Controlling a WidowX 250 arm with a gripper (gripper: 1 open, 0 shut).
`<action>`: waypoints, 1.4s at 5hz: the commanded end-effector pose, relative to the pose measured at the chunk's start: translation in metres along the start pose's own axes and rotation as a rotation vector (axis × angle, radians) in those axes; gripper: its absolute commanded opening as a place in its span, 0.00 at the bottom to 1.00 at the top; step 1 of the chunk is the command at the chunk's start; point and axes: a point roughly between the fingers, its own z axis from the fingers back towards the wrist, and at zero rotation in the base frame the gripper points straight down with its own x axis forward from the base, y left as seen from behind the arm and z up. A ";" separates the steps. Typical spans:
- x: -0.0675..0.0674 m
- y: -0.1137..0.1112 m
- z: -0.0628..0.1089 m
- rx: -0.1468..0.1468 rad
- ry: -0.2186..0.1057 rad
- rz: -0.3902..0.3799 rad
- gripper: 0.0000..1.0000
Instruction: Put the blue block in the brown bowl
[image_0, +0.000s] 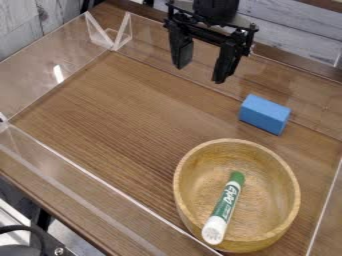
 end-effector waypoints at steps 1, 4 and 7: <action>0.005 -0.007 -0.003 0.003 0.008 -0.090 1.00; 0.026 -0.042 -0.008 0.023 0.009 -0.487 1.00; 0.043 -0.070 -0.020 0.061 -0.014 -0.788 1.00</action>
